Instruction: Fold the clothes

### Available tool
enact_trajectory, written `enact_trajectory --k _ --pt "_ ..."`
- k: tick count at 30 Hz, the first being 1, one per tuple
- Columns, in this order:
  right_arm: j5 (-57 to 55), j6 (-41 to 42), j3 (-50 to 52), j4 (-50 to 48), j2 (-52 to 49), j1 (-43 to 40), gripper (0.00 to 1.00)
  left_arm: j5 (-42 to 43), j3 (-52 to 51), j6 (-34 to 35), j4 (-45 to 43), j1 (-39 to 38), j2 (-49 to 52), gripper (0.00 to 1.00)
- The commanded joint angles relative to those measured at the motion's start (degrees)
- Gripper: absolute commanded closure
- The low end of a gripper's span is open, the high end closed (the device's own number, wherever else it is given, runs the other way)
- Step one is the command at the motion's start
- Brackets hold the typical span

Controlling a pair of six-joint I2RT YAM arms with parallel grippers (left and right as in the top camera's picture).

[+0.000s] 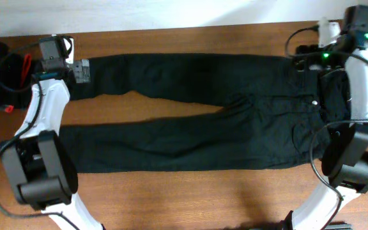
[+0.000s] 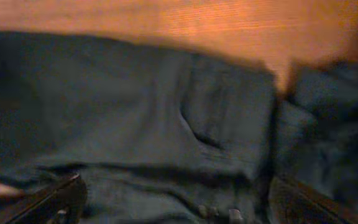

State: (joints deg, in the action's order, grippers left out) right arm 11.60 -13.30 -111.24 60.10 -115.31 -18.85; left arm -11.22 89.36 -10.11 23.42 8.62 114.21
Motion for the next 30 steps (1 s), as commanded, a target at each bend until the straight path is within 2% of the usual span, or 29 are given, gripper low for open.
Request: enact_trajectory --k 1,7,12,13,14,16,17,20,25,30 --pt "-2.25 2.03 -4.04 3.06 0.31 -3.41 0.01 8.52 1.07 5.38 3.5 0.92 -2.73 0.01" --pt "-1.68 3.21 -3.08 3.91 0.15 -8.55 0.01 8.5 1.05 5.38 8.92 1.01 -3.34 0.01" --pt "4.63 3.32 -2.8 6.88 -0.24 -10.58 0.03 8.5 1.01 5.38 11.41 0.92 -3.34 0.01" --pt "4.68 3.34 -2.82 8.13 -0.24 -10.6 0.16 8.5 1.01 5.38 11.41 0.92 -3.34 0.01" --pt "4.66 3.37 -2.82 9.38 -0.24 -10.6 0.34 8.48 1.01 5.38 11.39 0.92 -3.34 0.01" --pt "3.06 6.97 -2.8 12.59 -0.26 -10.82 0.87 8.5 1.01 5.38 11.39 0.92 -3.34 0.01" --pt "1.88 9.35 -2.73 14.01 -0.26 -10.95 0.96 8.5 1.01 5.38 11.39 0.92 -3.34 0.01" --pt "0.57 13.64 -2.64 16.9 -0.26 -12.04 0.96 8.5 1.01 5.38 11.39 0.92 -3.34 0.0" --pt "0.61 13.79 -0.57 17.49 -0.26 -14.16 0.96 8.5 1.01 5.38 11.39 0.92 -3.34 0.01" --pt "1.29 12.72 5.53 12.68 -0.31 -13.77 0.96 8.5 1.01 5.38 11.39 0.92 -3.34 0.01"
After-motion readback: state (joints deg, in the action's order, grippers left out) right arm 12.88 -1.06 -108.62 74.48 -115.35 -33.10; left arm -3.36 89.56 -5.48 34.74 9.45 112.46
